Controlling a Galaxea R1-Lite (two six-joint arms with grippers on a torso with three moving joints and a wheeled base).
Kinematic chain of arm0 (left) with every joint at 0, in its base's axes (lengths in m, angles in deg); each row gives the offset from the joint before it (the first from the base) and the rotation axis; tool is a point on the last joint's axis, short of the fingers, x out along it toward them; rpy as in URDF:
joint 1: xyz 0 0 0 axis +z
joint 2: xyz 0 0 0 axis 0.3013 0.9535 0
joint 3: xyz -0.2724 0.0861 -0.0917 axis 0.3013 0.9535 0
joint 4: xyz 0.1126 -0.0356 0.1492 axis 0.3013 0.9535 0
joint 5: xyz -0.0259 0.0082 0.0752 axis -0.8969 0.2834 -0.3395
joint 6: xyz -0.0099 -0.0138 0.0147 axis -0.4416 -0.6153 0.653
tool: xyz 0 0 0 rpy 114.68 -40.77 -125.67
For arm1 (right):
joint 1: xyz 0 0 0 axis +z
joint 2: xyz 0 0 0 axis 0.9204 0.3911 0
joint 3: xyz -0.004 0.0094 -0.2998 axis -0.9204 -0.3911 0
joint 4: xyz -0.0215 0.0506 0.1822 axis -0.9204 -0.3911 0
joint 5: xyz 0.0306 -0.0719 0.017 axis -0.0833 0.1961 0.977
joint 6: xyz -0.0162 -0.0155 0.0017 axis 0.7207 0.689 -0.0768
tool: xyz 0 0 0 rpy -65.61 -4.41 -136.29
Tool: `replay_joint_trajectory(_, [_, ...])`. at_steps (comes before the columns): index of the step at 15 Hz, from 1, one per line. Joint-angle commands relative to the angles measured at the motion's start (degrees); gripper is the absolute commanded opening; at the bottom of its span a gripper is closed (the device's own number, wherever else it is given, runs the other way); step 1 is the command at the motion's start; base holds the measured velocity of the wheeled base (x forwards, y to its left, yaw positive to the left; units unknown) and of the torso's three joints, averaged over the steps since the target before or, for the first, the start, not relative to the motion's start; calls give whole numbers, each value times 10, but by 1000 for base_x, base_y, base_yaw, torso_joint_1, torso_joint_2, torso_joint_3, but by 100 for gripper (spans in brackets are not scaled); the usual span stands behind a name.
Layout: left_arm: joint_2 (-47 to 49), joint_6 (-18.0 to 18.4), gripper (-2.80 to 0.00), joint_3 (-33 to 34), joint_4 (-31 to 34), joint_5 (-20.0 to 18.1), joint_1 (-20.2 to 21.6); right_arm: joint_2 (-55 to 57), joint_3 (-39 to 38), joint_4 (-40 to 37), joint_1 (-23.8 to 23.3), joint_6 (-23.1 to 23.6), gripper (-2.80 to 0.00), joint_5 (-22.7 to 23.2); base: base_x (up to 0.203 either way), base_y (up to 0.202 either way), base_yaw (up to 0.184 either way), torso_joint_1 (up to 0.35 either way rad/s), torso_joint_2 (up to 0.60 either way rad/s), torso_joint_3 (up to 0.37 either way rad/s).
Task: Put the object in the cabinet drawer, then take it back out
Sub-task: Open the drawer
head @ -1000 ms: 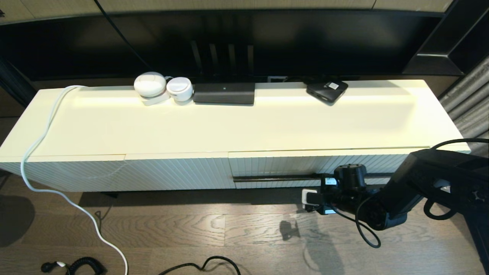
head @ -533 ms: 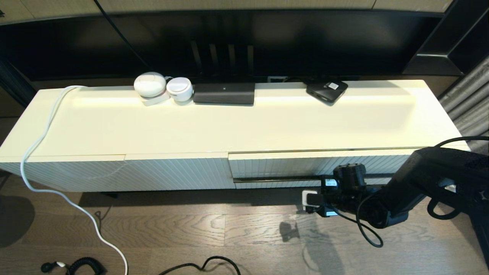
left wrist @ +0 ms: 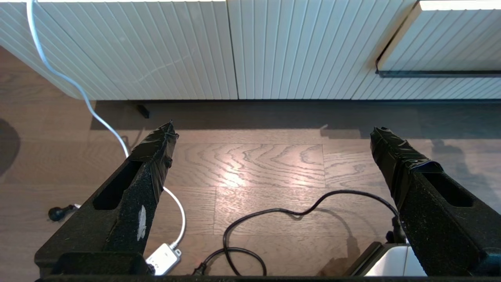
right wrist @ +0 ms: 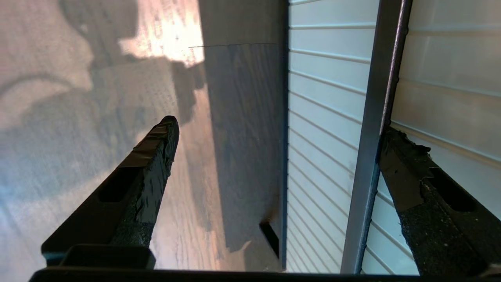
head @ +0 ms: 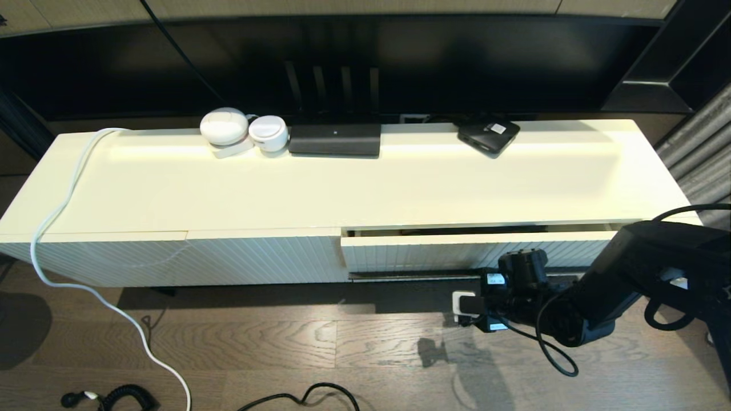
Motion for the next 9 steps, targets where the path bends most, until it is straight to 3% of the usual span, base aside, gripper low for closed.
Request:
replay_joint_trajectory(1, [0, 0, 0, 0, 0, 0, 0, 0, -6, 1, 0, 4, 0, 0, 0, 0, 0, 0, 0, 0])
replay_joint_trajectory(9, [0, 0, 0, 0, 0, 0, 1, -12, -41, 3, 7, 1, 0, 0, 0, 0, 0, 0, 0, 0])
